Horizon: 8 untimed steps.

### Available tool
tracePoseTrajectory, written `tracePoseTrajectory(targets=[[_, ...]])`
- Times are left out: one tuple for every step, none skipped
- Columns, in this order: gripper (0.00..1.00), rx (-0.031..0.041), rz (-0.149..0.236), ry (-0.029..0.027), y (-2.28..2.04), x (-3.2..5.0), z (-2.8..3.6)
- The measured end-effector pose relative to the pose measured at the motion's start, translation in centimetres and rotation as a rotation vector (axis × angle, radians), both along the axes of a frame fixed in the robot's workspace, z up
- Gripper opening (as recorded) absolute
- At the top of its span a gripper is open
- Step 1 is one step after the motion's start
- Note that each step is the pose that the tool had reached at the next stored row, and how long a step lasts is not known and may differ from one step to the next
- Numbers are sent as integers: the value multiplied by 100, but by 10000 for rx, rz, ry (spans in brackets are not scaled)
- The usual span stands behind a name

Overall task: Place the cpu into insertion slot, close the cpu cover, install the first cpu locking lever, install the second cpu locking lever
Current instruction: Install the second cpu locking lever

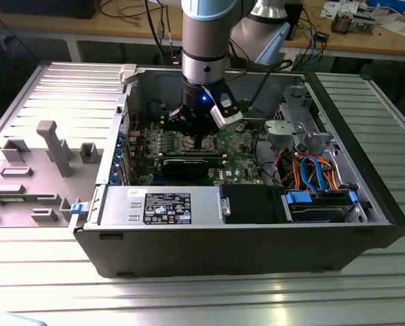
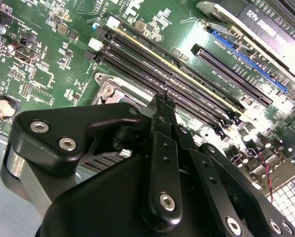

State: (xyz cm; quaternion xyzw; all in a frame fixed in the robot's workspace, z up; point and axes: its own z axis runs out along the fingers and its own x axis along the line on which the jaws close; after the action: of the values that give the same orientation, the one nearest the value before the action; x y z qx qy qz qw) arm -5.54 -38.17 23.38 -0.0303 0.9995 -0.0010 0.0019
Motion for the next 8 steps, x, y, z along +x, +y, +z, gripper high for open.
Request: tracePoseTrajectory(targets=[[11,1,0,0,0,0,0],[11,1,0,0,0,0,0],[11,1,0,0,0,0,0],[11,1,0,0,0,0,0],[11,1,0,1,0,0,0],[11,1,0,0,0,0,0],[11,2,0,0,0,0,0],[11,2,0,10,0,0,0]])
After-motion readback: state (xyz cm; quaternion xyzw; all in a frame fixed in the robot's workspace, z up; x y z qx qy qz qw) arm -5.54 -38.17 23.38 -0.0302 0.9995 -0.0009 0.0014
